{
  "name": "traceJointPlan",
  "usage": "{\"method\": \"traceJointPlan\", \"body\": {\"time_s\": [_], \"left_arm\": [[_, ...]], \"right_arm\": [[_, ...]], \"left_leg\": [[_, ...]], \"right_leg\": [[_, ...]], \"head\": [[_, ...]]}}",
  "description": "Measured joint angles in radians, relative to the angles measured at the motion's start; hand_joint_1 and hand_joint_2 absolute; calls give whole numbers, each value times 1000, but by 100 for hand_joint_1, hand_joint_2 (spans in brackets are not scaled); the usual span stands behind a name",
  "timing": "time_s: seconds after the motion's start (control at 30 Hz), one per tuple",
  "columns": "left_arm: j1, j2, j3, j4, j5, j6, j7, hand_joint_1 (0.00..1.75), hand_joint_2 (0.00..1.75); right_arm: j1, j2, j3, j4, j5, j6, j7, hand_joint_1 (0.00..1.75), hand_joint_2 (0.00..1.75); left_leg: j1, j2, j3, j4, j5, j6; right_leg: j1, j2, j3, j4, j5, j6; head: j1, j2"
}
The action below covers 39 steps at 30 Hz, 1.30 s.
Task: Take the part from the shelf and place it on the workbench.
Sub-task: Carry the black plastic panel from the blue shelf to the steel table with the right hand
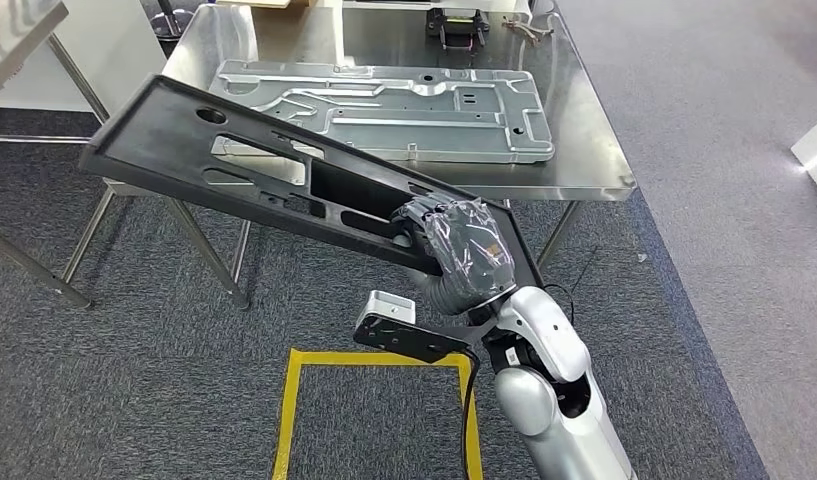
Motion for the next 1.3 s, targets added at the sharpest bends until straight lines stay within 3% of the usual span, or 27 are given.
{"method": "traceJointPlan", "body": {"time_s": [0.07, 0.23, 0.3, 0.37, 0.43, 0.5, 0.53, 0.57, 0.63, 0.7, 0.73, 0.87, 0.93, 1.0, 1.03, 1.07, 1.1, 1.17, 1.2, 1.23, 1.3], "left_arm": [[-1, 0, 0, 0, -3, 0, 2, 0, 175], [0, 0, -1, 0, -15, 0, 5, 0, 175], [0, 2, -3, 0, -19, 0, 4, 0, 175], [0, 2, -4, -1, -19, 1, 2, 0, 175], [-4, 1, -5, -1, -19, 1, -1, 0, 175], [-9, 1, -6, -1, -19, 0, -4, 0, 175], [-8, 1, -6, -1, -20, 0, -4, 0, 175], [-7, 1, -6, -1, -20, 0, -4, 0, 175], [-6, 1, -6, -1, -21, 0, -4, 0, 175], [-6, 2, -7, -1, -21, 0, -4, 0, 175], [-7, 3, -7, -1, -21, 0, -4, 0, 175], [-4, 1, -7, -1, -22, -1, -4, 0, 175], [-5, 0, -7, -1, -22, -1, -4, 0, 175], [-4, 0, -7, -1, -22, -1, -3, 0, 175], [-3, 0, -7, -1, -22, -1, -3, 0, 175], [-3, 0, -7, -1, -22, -1, -3, 0, 175], [-3, 0, -7, -1, -22, -2, -2, 0, 175], [-3, 0, -7, -1, -21, -2, -2, 0, 175], [-4, 1, -7, -1, -21, -2, -2, 0, 175], [-4, 1, -7, -1, -21, -2, -2, 0, 175], [-4, 1, -7, -1, -21, -2, -2, 0, 175]], "right_arm": [[-1, 0, 0, 2, 9, 4, 3, 175, 175], [-8, 0, 1, 22, 37, 19, 17, 175, 175], [-11, 2, 4, 31, 43, 19, 19, 175, 175], [-14, 5, 6, 37, 46, 19, 19, 175, 175], [-17, 6, 7, 41, 48, 19, 18, 175, 175], [-15, 4, 7, 46, 48, 19, 19, 175, 175], [-13, 3, 7, 48, 48, 19, 19, 175, 175], [-12, 1, 7, 51, 49, 19, 20, 175, 175], [-12, 0, 7, 54, 50, 19, 20, 175, 175], [-14, -1, 7, 56, 51, 19, 20, 175, 175], [-14, -1, 7, 56, 52, 19, 20, 175, 175], [-18, 0, 7, 58, 57, 20, 21, 175, 175], [-23, 0, 7, 59, 61, 22, 21, 175, 175], [-26, 0, 7, 62, 65, 28, 21, 175, 175], [-26, 0, 7, 65, 67, 31, 21, 175, 175], [-26, 0, 7, 67, 68, 33, 21, 175, 175], [-27, 0, 7, 68, 69, 34, 21, 175, 175], [-29, 0, 8, 70, 69, 35, 21, 175, 175], [-31, 0, 8, 70, 69, 35, 21, 175, 175], [-32, 0, 8, 70, 69, 35, 21, 175, 175], [-34, 0, 8, 71, 69, 35, 21, 175, 175]], "left_leg": [[-2, 1, 0, 0, 0, 3], [-6, 0, -3, 2, 0, 6], [-9, -2, -1, -6, 0, 16], [-3, -7, 12, -30, 10, 28], [4, -13, 22, -48, 22, 34], [5, -23, 21, -50, 24, 35], [5, -29, 21, -48, 24, 33], [6, -35, 20, -45, 23, 29], [11, -44, 20, -34, 16, 17], [12, -52, 15, -17, 7, -1], [11, -54, 12, -11, 4, -11], [18, -54, 3, 2, -4, -38], [21, -50, -33, 81, -51, -45], [20, -49, -97, 217, -110, -48], [20, -49, -121, 265, -122, -48], [20, -49, -129, 278, -115, -46], [19, -49, -117, 248, -89, -42], [15, -48, -54, 119, -22, -31], [11, -48, -25, 59, -3, -25], [8, -48, -8, 24, 3, -21], [2, -48, -2, 6, -3, -15]], "right_leg": [[-2, 0, 0, -1, 2, 7], [-6, 0, 1, -5, 6, 42], [-7, -4, 7, -15, 10, 55], [-10, 23, 7, -5, -2, 64], [-11, 77, -33, 81, -54, 61], [-13, 104, -101, 212, -111, 59], [-15, 107, -124, 251, -118, 60], [-19, 108, -131, 254, -103, 61], [-27, 108, -91, 155, -32, 63], [-30, 113, -46, 52, 12, 61], [-28, 115, -38, 31, 16, 56], [-21, 117, -42, 27, 17, 21], [-21, 115, -39, 24, 19, 8], [-15, 114, -39, 24, 16, 1], [-12, 113, -38, 25, 15, -2], [-10, 113, -36, 26, 13, -3], [-8, 113, -34, 27, 10, -4], [-4, 114, -26, 28, 3, -2], [-2, 114, -24, 29, -1, 1], [-1, 114, -24, 30, -3, 5], [-1, 113, -25, 28, -5, 16]], "head": [[0, 0], [0, 0], [0, 0], [0, 0], [0, 0], [0, 0], [0, 0], [0, 0], [0, 0], [0, 0], [0, 0], [0, 0], [0, 0], [0, 0], [0, 0], [0, 0], [0, 0], [0, 0], [0, 0], [0, 0], [0, 0]]}}
